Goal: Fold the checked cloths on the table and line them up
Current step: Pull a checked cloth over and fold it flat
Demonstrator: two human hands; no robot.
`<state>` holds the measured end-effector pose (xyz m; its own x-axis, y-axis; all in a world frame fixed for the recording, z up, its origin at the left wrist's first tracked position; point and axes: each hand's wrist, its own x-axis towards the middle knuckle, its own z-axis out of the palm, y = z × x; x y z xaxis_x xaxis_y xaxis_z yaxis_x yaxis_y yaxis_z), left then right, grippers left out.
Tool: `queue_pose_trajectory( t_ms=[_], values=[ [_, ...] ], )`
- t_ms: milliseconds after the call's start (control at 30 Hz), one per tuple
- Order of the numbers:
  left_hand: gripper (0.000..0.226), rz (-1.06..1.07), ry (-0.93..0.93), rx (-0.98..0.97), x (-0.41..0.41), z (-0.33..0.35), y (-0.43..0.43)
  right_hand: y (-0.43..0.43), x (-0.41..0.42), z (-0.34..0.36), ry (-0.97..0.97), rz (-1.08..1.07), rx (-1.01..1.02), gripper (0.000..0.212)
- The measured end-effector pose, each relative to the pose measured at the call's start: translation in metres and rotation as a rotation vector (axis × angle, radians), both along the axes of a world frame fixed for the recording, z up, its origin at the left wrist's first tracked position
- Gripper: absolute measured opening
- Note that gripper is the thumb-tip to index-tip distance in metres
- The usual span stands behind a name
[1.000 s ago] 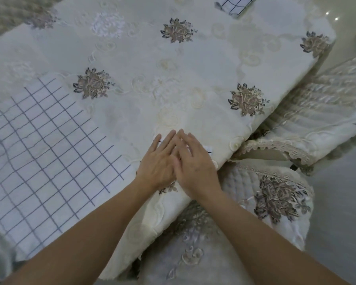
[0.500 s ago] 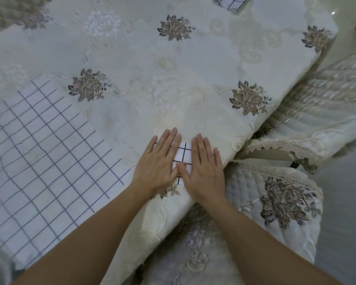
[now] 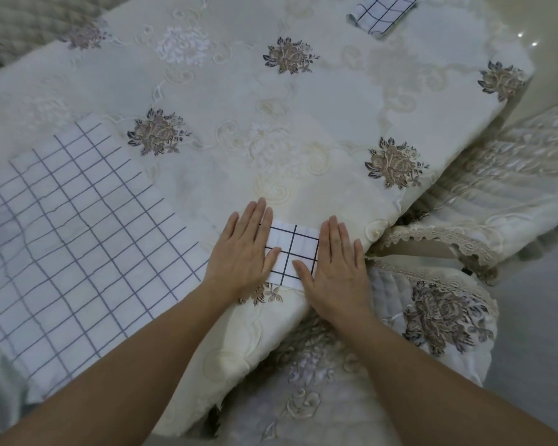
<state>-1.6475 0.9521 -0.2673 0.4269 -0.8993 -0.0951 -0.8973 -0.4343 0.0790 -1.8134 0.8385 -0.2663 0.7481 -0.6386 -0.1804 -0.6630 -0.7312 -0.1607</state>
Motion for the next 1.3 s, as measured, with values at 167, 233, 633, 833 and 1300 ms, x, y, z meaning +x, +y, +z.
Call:
queue_pose_trajectory(
  t_ms=[167, 233, 633, 833, 1300],
  values=[
    [0.064, -0.085, -0.025, -0.06, -0.014, 0.003, -0.004, 0.019, 0.032, 0.014, -0.197, -0.003, -0.034, 0.078],
    [0.062, -0.065, 0.017, -0.041, -0.014, -0.004, -0.001, 0.027, 0.045, 0.008, -0.277, 0.081, 0.037, 0.073],
    [0.076, 0.149, 0.026, 0.079, -0.012, 0.004, 0.01, -0.03, -0.005, 0.013, 0.1, 0.23, 0.011, 0.084],
    [0.072, 0.341, 0.05, 0.069, -0.034, 0.023, 0.014, -0.08, 0.038, 0.034, -0.122, 0.33, -0.022, 0.036],
    [0.037, 0.72, 0.007, -0.087, -0.113, 0.028, 0.001, -0.099, 0.108, 0.054, 0.209, 0.41, 0.589, 0.025]
  ],
)
